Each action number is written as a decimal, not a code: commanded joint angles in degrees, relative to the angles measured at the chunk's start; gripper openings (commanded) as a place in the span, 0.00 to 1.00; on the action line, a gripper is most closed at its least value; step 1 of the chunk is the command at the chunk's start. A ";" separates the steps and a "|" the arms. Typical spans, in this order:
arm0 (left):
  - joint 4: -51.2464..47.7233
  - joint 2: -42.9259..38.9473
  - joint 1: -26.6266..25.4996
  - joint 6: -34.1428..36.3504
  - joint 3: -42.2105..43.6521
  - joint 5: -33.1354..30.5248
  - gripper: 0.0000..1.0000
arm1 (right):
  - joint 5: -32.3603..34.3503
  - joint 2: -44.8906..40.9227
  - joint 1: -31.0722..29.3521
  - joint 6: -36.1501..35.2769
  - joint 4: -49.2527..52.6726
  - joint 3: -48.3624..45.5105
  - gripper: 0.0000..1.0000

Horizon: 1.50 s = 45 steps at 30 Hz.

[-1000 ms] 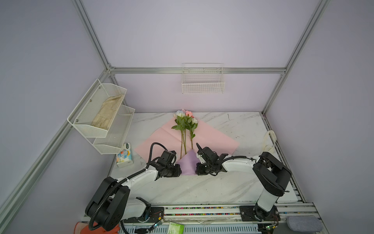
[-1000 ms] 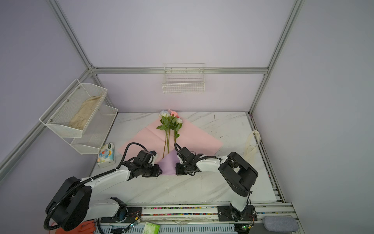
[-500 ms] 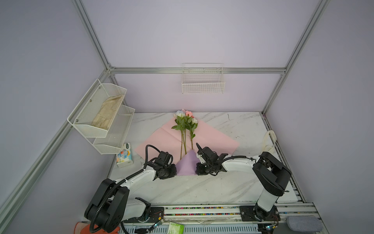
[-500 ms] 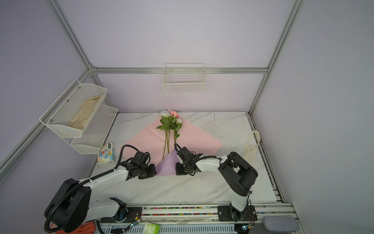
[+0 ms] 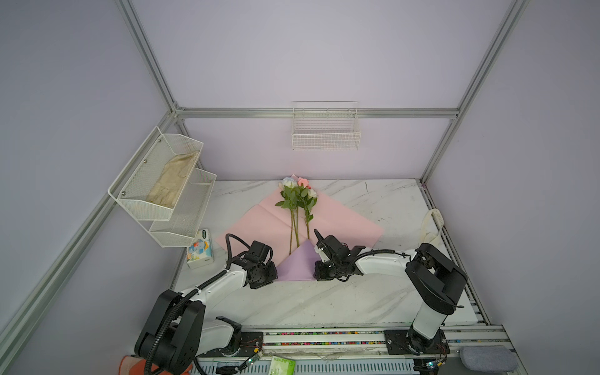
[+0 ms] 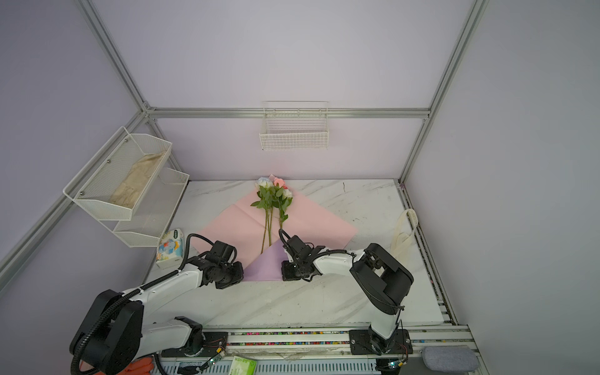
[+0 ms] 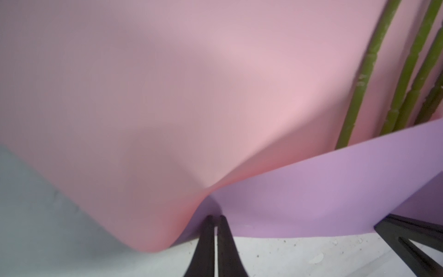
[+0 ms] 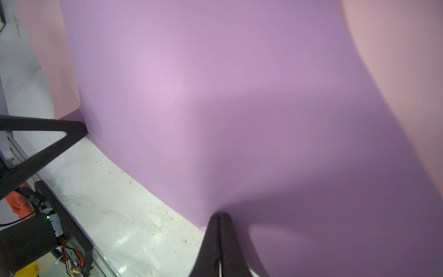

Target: Tie the bouquet of fake flowers

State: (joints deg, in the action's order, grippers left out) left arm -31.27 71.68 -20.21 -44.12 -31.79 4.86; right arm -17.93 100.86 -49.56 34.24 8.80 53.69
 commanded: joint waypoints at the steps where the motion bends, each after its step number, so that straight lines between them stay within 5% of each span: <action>1: -7.45 0.64 0.78 -2.01 1.82 -4.89 0.08 | 3.08 1.54 -0.06 -0.05 5.62 -0.16 0.07; 29: -19.94 0.69 4.65 -10.85 -3.73 -13.97 0.03 | 2.85 1.71 -0.07 0.17 5.33 -0.33 0.08; 39: -18.06 -9.31 3.62 -3.42 -12.27 -5.55 0.15 | 2.73 1.97 -0.05 0.34 5.29 -0.08 0.08; 45: -4.24 -7.26 -3.21 1.20 -13.53 8.72 0.21 | 2.73 1.73 -0.07 0.70 5.52 0.19 0.08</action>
State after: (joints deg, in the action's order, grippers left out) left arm -43.24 62.37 -20.29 -46.74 -40.56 4.60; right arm -17.78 100.86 -49.56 34.28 9.15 53.84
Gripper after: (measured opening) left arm 0.205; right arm 0.079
